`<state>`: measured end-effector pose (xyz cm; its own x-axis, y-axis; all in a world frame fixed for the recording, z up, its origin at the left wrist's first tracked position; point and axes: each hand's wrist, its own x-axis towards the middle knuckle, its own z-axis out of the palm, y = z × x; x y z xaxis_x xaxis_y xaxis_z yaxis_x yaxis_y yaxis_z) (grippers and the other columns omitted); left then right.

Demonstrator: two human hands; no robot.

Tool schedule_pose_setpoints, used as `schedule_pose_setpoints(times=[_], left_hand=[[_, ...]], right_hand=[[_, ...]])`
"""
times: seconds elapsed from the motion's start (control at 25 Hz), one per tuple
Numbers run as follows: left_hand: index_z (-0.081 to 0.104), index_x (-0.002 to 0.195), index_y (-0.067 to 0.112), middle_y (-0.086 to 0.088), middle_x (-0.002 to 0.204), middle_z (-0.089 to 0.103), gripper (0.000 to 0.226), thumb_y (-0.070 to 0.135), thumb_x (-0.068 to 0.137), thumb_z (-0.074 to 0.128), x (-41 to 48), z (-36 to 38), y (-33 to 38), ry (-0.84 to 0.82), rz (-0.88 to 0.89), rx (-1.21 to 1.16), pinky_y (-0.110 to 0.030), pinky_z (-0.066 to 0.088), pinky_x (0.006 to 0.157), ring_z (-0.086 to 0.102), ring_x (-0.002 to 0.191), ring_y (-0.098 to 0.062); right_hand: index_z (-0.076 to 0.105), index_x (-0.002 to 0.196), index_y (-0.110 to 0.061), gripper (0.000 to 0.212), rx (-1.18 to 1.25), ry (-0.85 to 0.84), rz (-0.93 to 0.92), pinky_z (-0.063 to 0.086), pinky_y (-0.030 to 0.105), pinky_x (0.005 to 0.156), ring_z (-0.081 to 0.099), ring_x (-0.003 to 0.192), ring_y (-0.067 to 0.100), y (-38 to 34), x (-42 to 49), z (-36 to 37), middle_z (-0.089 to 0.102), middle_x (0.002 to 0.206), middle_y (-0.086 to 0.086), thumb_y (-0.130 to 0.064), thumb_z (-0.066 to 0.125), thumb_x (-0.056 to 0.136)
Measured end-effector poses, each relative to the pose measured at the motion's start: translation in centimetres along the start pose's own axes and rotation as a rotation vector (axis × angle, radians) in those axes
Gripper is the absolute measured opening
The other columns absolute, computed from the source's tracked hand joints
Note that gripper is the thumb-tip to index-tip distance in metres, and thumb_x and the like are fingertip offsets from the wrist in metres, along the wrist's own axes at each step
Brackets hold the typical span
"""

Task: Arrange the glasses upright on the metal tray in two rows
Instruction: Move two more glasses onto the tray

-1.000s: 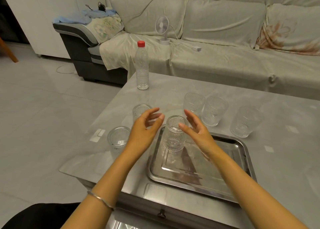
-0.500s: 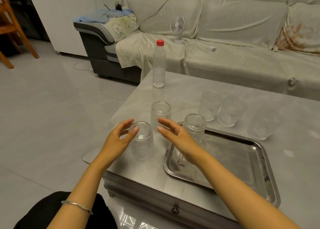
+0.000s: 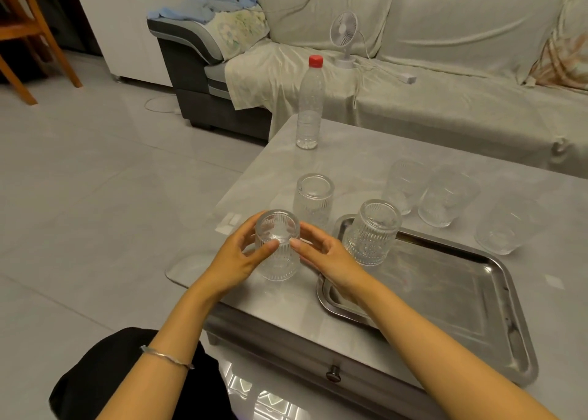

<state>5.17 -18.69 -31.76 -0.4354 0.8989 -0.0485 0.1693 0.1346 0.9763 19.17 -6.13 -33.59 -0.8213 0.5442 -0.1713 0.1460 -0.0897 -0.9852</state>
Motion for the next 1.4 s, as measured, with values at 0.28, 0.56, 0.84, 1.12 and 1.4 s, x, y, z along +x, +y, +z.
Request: schedule_pose_setpoints(times=[0.28,0.56,0.84,1.12,1.4], left_hand=[[0.050,0.116,0.049,0.028,0.111,0.063,0.040,0.046,0.076,0.054,0.3,1.4,6.4,-0.032,0.108,-0.121,-0.014,0.053,0.075,0.060,0.103,0.010],[0.053,0.118,0.042,0.022,0.108,0.067,0.046,0.051,0.072,0.050,1.8,7.6,14.4,-0.233,0.213,-0.200,-0.016,0.054,0.070,0.064,0.099,0.008],[0.050,0.128,0.040,0.009,0.133,0.055,0.055,0.056,0.075,0.053,4.0,13.6,15.6,-0.302,0.260,-0.146,-0.030,0.055,0.088,0.060,0.112,-0.003],[0.044,0.134,0.027,0.011,0.135,0.048,0.053,0.038,0.085,0.060,6.8,13.7,9.2,-0.055,0.222,0.158,-0.025,0.032,0.104,0.041,0.126,-0.007],[0.040,0.138,0.025,0.004,0.140,0.047,0.067,0.034,0.079,0.070,7.6,14.0,4.9,-0.075,0.104,0.155,-0.035,0.039,0.107,0.047,0.126,-0.014]], right_hand=[[0.054,0.123,-0.031,0.054,-0.004,0.021,-0.187,0.050,0.016,0.088,0.060,0.112,-0.004,-6.4,-2.9,-2.2,0.060,0.128,-0.009,-0.034,0.075,0.073],[0.051,0.129,-0.026,0.063,-0.121,0.166,-0.347,0.051,0.032,0.097,0.062,0.117,0.012,-11.5,-7.9,-8.3,0.065,0.126,-0.003,-0.023,0.077,0.072],[0.053,0.126,-0.022,0.074,-0.092,0.427,-0.379,0.053,0.032,0.093,0.065,0.112,0.013,-9.9,-11.4,-13.3,0.067,0.122,0.000,-0.035,0.081,0.059],[0.052,0.127,-0.026,0.076,-0.134,0.543,-0.265,0.054,0.025,0.092,0.064,0.110,0.005,-5.7,-11.4,-15.6,0.065,0.123,-0.008,-0.033,0.084,0.059],[0.044,0.124,-0.029,0.076,-0.173,0.598,-0.169,0.051,0.041,0.099,0.058,0.118,0.016,-0.9,-9.5,-15.6,0.057,0.126,-0.007,-0.021,0.087,0.062]])
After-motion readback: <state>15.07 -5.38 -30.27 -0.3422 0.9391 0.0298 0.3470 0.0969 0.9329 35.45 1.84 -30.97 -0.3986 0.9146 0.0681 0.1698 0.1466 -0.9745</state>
